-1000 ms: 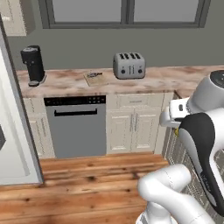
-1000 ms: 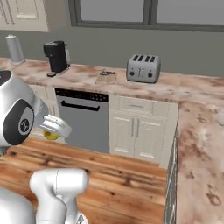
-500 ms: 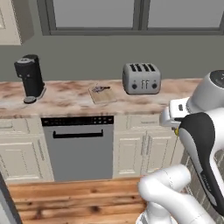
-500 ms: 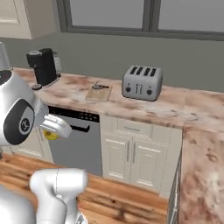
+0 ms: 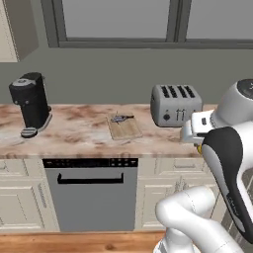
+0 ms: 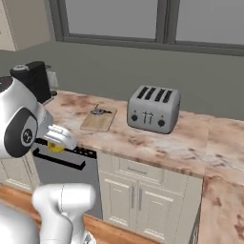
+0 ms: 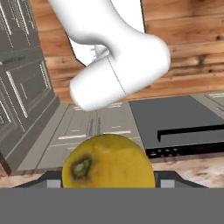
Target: Retrieve a lemon from the fridge and place it on the cutting board with the fish.
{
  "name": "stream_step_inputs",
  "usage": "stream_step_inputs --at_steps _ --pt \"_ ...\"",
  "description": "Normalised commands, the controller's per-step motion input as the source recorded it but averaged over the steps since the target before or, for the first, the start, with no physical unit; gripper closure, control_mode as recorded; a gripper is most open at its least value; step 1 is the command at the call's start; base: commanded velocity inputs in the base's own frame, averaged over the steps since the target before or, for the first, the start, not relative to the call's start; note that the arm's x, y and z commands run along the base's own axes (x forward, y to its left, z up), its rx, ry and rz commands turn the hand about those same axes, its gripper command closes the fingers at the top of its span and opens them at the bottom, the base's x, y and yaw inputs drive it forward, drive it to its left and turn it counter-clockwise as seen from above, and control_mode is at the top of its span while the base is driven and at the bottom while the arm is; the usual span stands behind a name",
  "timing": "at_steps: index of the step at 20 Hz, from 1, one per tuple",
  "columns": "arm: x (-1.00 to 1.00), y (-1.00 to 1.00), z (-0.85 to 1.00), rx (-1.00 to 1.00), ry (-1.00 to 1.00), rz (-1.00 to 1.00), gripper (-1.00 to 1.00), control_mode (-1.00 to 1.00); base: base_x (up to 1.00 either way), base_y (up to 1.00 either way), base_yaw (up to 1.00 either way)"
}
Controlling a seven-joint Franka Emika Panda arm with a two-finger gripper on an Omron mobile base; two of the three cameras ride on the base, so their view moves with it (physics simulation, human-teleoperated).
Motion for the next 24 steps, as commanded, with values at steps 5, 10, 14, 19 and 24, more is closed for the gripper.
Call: stream_step_inputs --at_steps 5,10,14,19,24 --pt "0.00 0.00 0.00 0.00 0.00 0.00 1.00 1.00 0.45 0.01 0.04" --pt "0.00 0.00 0.00 0.00 0.00 0.00 1.00 1.00 0.38 0.20 0.00" --pt "0.00 0.00 0.00 0.00 0.00 0.00 1.00 1.00 0.46 0.31 0.00" --pt "0.00 0.00 0.00 0.00 0.00 0.00 1.00 1.00 0.42 0.36 0.00" --pt "0.00 0.00 0.00 0.00 0.00 0.00 1.00 1.00 0.54 0.37 0.00"
